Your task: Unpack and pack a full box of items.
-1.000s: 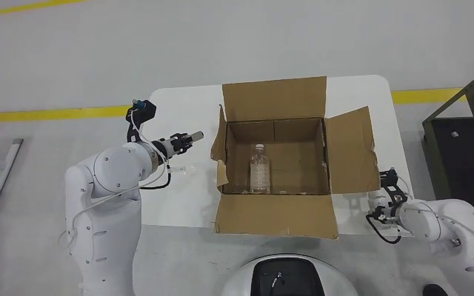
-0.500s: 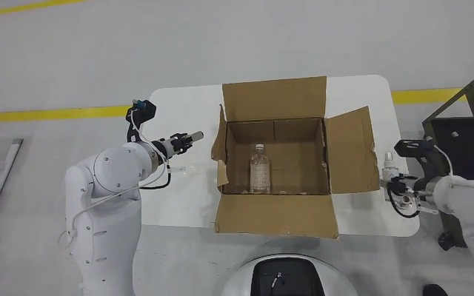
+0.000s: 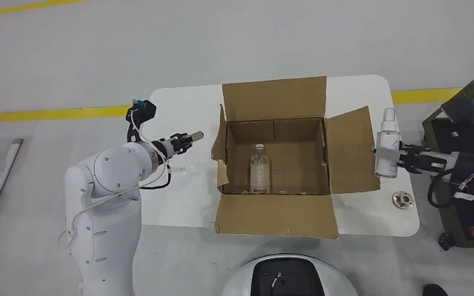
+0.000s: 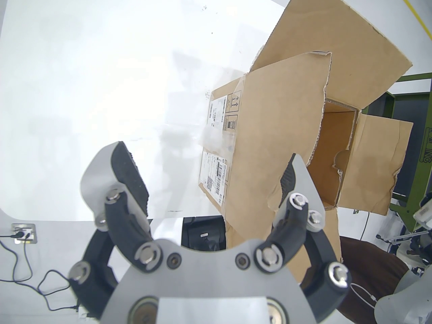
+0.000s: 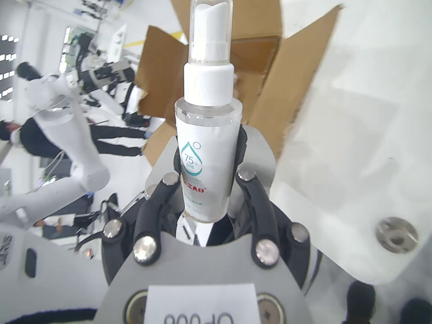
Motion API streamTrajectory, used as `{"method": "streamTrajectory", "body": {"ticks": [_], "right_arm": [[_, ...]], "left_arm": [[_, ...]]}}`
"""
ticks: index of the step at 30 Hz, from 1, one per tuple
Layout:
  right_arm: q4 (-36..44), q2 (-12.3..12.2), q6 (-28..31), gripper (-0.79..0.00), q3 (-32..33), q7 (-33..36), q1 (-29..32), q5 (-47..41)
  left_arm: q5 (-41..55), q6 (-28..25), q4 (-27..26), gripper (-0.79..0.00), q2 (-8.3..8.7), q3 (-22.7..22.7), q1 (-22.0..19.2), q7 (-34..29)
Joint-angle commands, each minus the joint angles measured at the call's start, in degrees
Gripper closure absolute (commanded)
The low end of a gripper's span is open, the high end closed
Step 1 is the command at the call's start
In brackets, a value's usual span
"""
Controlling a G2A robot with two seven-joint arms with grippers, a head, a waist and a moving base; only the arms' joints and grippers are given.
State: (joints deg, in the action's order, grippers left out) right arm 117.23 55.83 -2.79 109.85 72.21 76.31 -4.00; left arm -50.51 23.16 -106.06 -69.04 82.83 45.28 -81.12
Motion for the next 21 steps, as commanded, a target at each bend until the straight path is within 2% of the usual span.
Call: {"method": "streamTrajectory", "body": {"ticks": [1,10,13,15,17,21], "right_arm": [[-0.09,-0.02,0.07,0.0,-0.28,0.1,-0.04,-0.06],[-0.09,-0.02,0.07,0.0,-0.28,0.1,-0.04,-0.06],[1.07,-0.07,0.28,0.0,-2.2,-1.99,0.62,1.71],[1.99,-0.1,-1.35,0.0,-5.05,-3.89,-0.28,3.05],[2.93,-0.23,-5.63,0.0,-9.58,-5.65,-2.29,8.28],[2.19,0.43,-13.77,0.0,-23.28,-11.25,-9.04,14.25]], "left_arm": [[0.0,0.0,0.0,-0.785,0.0,0.0,0.0,0.0],[0.0,0.0,0.0,-0.785,0.0,0.0,0.0,0.0],[0.0,0.0,0.0,-0.785,0.0,0.0,0.0,0.0],[0.0,0.0,0.0,-0.785,0.0,0.0,0.0,0.0],[0.0,0.0,0.0,-0.785,0.0,0.0,0.0,0.0],[0.0,0.0,0.0,-0.785,0.0,0.0,0.0,0.0]]}}
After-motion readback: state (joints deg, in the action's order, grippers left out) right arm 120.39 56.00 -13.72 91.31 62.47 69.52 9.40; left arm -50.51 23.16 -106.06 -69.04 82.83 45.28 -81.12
